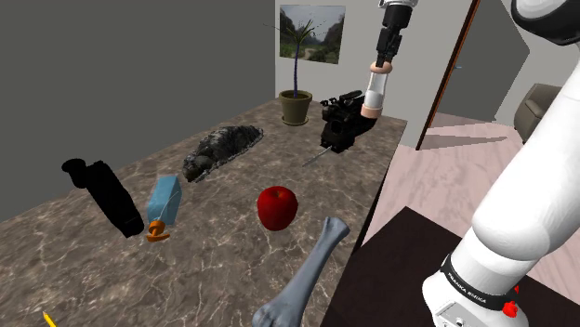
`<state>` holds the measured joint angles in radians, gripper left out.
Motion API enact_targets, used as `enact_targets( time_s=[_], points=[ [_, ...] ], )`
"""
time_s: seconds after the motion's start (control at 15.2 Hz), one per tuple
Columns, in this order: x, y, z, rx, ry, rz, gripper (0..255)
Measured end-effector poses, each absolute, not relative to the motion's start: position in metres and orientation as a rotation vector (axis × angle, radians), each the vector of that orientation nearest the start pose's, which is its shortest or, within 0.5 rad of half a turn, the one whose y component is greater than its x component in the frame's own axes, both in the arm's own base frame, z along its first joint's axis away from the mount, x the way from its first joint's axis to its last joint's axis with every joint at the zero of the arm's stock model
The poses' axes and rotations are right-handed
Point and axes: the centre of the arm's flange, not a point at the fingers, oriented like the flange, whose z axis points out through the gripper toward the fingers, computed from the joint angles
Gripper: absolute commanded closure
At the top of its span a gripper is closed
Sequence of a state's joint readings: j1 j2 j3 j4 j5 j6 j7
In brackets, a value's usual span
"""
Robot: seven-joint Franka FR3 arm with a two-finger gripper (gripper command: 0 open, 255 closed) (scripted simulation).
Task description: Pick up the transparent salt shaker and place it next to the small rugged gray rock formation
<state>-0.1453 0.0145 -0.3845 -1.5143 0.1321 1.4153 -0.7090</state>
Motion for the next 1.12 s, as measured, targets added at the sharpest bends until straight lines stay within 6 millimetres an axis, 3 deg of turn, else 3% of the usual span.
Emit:
enact_targets(
  time_s=[0.26,0.4,1.12],
  points=[
    [0.475,-0.260,0.652,-2.960,-0.285,0.027,255],
    [0.484,-0.247,0.650,-2.960,-0.285,0.027,255],
    [0.553,-0.130,0.623,-2.960,-0.287,0.028,255]
  ],
)
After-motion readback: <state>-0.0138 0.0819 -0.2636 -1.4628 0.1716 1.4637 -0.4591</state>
